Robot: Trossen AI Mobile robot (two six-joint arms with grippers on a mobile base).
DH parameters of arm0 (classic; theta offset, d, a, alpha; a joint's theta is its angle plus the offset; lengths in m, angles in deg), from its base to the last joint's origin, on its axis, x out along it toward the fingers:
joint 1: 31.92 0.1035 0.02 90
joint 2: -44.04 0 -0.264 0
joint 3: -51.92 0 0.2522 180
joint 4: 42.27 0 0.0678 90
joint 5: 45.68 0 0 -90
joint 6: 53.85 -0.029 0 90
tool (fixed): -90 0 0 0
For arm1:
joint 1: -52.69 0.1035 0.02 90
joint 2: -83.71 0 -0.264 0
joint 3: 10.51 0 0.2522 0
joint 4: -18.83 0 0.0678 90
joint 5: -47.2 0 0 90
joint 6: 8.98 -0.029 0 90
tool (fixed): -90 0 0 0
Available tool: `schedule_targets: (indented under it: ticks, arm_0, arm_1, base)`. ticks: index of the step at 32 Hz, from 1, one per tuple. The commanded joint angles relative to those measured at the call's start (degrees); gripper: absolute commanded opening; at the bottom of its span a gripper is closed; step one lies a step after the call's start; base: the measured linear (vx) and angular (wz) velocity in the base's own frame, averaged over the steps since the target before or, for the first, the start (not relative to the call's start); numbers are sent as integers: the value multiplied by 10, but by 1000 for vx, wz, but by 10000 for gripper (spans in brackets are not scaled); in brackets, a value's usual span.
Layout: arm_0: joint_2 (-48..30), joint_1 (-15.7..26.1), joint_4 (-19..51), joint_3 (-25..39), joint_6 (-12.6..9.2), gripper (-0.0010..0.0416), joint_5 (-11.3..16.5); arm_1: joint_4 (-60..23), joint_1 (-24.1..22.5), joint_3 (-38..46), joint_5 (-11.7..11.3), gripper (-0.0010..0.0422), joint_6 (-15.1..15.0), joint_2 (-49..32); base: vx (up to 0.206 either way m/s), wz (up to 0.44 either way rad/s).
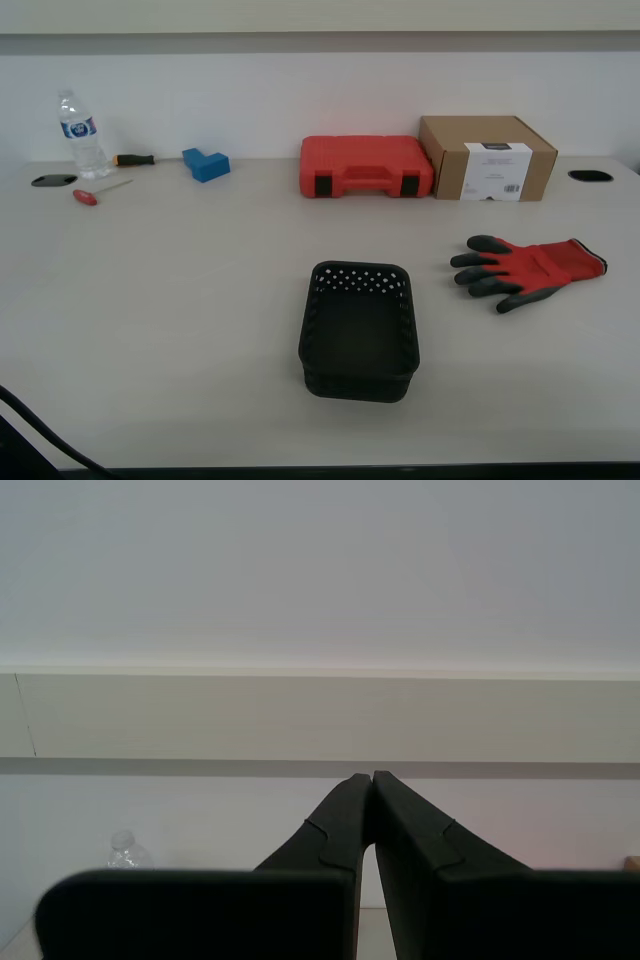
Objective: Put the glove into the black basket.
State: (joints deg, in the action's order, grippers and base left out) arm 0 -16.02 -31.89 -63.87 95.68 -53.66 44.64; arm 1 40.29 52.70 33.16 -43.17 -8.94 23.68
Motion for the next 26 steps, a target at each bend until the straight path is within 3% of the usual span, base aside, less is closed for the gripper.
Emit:
schedule_targets:
  ticks: [1, 26]
  arm_0:
    - [0, 0, -1, 0, -1, 1, 0]
    - [0, 0, -1, 0, -1, 1, 0]
  arm_1:
    - [2, 0, 1, 0, 0, -1, 0]
    - [2, 0, 1, 0, 0, -1, 0]
  base:
    - [0, 0]
    - [0, 0]
